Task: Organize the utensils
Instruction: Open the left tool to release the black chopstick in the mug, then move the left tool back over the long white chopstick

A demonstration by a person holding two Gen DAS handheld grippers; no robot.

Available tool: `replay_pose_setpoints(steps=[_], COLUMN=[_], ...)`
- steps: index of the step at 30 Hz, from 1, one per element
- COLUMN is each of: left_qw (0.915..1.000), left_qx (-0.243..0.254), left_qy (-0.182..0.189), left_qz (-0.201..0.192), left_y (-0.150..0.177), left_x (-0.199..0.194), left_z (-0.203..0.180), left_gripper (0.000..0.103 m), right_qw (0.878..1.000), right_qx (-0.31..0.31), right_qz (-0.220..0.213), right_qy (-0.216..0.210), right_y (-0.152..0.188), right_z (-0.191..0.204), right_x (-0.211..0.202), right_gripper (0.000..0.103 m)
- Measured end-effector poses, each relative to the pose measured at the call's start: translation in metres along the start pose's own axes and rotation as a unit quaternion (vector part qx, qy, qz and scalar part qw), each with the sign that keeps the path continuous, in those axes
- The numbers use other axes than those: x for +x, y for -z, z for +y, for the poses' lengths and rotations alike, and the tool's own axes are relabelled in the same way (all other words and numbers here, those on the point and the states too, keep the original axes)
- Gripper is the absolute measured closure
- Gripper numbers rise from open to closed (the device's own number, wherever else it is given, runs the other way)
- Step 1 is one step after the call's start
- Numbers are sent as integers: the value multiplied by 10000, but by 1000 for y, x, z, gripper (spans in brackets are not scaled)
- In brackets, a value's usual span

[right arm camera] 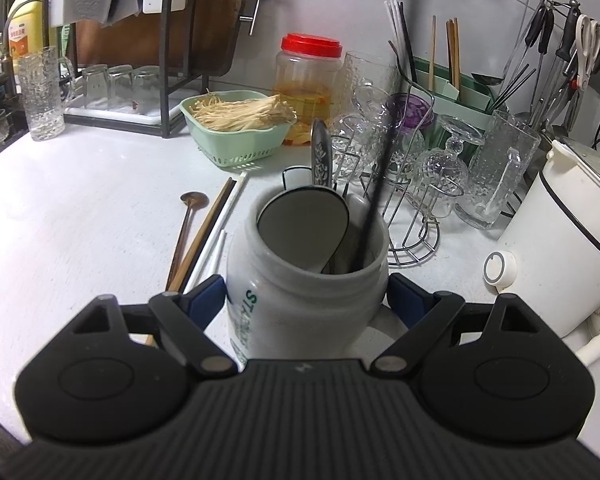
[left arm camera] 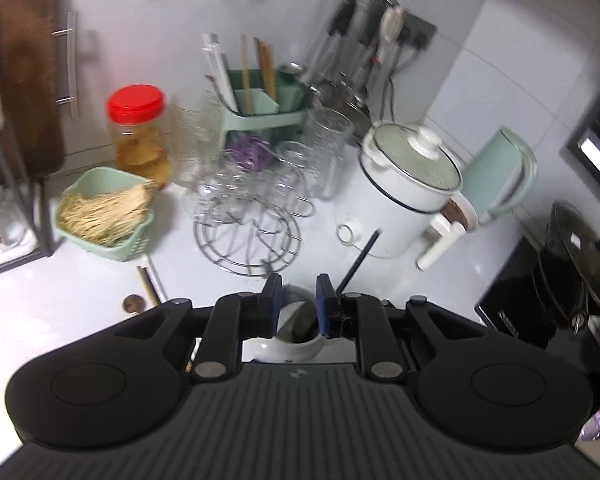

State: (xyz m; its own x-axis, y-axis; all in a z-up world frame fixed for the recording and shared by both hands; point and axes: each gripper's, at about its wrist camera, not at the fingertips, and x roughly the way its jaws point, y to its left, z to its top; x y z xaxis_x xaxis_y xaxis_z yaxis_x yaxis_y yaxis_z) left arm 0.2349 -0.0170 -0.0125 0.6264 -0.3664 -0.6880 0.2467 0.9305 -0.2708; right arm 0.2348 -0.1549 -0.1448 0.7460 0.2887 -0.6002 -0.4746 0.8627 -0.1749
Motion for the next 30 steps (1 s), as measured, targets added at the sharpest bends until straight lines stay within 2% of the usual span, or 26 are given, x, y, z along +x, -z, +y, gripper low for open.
replay_pose_setpoints(steps=[3, 9, 18, 23, 25, 30], left_qw=[9997, 9985, 9959, 9927, 9913, 9896], left_qx=[-203, -528, -778, -847, -831, -857], left_qy=[-64, -99, 66, 192, 192, 121], left_qz=[-112, -88, 451, 842, 1002, 1145], left_y=[8, 31, 77, 104, 110, 114], left_x=[-10, -15, 5, 25, 33, 53], left_z=[16, 49, 82, 83, 78, 62], left_gripper=[82, 82, 82, 81, 75, 73], right_qw=[10000, 9999, 9998, 9993, 9991, 9992], right_qx=[25, 65, 109, 219, 254, 228], right_qz=[-10, -27, 5, 76, 109, 164], right_qy=[37, 110, 139, 290, 328, 278], right_y=[0, -1, -1, 2, 4, 10], right_z=[-1, -1, -3, -8, -11, -21], right_x=[2, 4, 3, 0, -2, -9], right_gripper=[13, 13, 13, 14, 14, 14])
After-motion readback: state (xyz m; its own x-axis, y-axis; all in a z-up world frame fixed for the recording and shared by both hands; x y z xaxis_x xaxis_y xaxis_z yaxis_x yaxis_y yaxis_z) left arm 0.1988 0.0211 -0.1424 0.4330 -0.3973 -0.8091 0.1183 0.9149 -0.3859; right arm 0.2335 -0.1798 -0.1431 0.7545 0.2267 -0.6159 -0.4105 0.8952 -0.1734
